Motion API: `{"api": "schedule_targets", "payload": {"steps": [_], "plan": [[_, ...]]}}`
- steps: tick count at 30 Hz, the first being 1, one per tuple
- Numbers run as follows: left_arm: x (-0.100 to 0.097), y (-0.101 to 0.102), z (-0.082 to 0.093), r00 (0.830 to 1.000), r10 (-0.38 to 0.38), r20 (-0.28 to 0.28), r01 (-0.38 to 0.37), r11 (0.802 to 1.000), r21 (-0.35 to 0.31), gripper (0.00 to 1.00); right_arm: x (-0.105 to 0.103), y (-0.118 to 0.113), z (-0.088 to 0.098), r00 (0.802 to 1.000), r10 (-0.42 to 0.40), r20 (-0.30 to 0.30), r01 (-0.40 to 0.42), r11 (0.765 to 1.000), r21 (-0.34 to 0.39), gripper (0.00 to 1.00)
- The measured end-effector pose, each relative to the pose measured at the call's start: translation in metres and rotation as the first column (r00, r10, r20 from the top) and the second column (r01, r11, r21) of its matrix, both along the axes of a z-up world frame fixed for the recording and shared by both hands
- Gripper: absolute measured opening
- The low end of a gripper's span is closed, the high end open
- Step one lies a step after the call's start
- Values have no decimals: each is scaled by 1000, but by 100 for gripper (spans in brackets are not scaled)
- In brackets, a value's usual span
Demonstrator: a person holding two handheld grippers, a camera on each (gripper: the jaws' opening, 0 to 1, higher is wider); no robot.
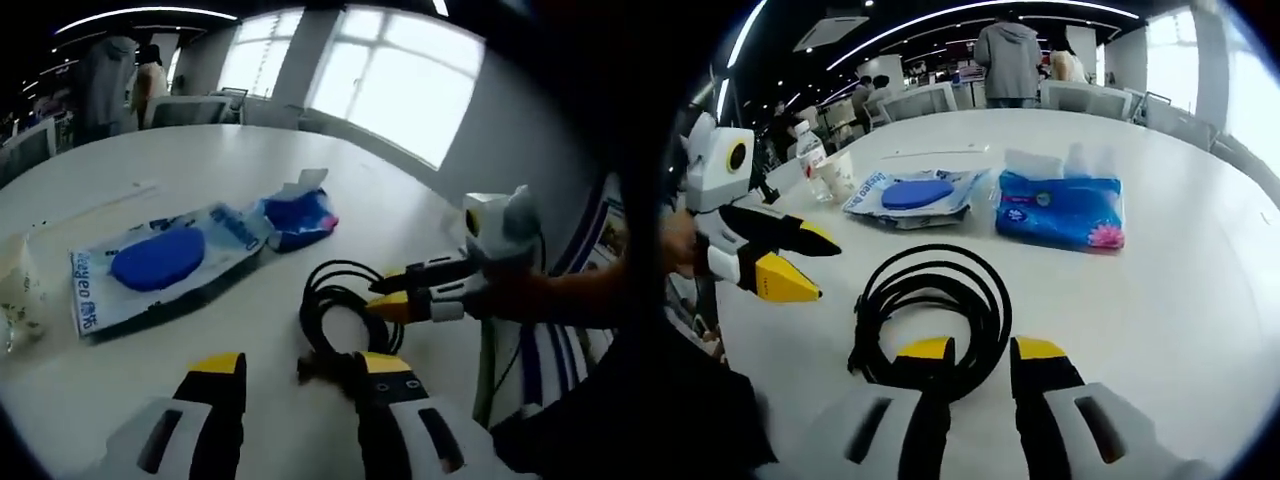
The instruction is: Arrange the tabletop items into an orderly group along one side of the table until the central work area is clear of visible clutter.
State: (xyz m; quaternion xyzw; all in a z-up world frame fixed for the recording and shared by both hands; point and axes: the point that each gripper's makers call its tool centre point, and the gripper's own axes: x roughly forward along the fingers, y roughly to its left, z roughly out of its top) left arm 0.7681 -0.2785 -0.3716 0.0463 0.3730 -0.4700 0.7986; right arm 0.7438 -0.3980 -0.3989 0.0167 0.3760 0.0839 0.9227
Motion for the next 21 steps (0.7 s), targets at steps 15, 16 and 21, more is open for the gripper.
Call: {"api": "schedule_targets", "payload": {"steps": [15, 16, 21], "plan": [[-2, -30, -22, 992, -104, -69, 109, 991, 73, 13, -1, -3, -8, 997, -72, -36, 72, 997, 13, 9], [-2, -30, -22, 992, -111, -66, 116, 990, 78, 11, -1, -3, -7, 997, -72, -34, 72, 997, 14, 9], [-4, -30, -22, 992, -107, -70, 113, 990, 80, 8, -1, -2, -3, 995, -95, -39, 96, 995, 30, 6]]}}
